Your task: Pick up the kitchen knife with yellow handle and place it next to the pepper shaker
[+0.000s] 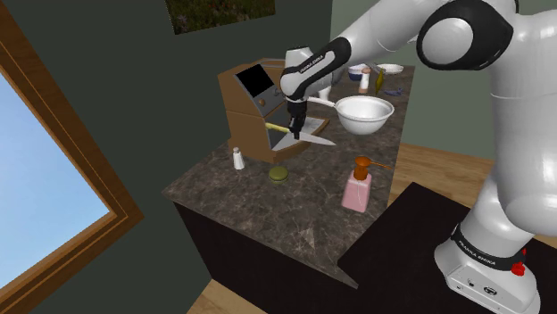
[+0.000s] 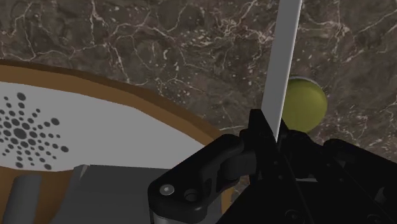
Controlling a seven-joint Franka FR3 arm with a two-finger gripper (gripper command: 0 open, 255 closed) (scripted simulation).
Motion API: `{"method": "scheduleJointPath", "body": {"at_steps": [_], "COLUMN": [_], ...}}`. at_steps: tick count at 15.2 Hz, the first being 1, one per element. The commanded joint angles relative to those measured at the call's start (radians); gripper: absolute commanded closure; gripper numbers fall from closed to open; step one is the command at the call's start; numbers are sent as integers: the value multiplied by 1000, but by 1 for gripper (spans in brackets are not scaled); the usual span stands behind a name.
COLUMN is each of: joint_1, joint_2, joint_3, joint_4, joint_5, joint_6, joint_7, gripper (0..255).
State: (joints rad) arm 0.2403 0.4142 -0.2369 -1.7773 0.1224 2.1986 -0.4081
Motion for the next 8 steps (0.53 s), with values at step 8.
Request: {"method": "scheduleJointPath", "body": {"at_steps": [8], "joint_1": [92], "joint_2": [169], "joint_3": [47], "joint_4": [278], "joint_5": [-1], "joint_6": [-106], "joint_7": [163], "gripper": [255]}}
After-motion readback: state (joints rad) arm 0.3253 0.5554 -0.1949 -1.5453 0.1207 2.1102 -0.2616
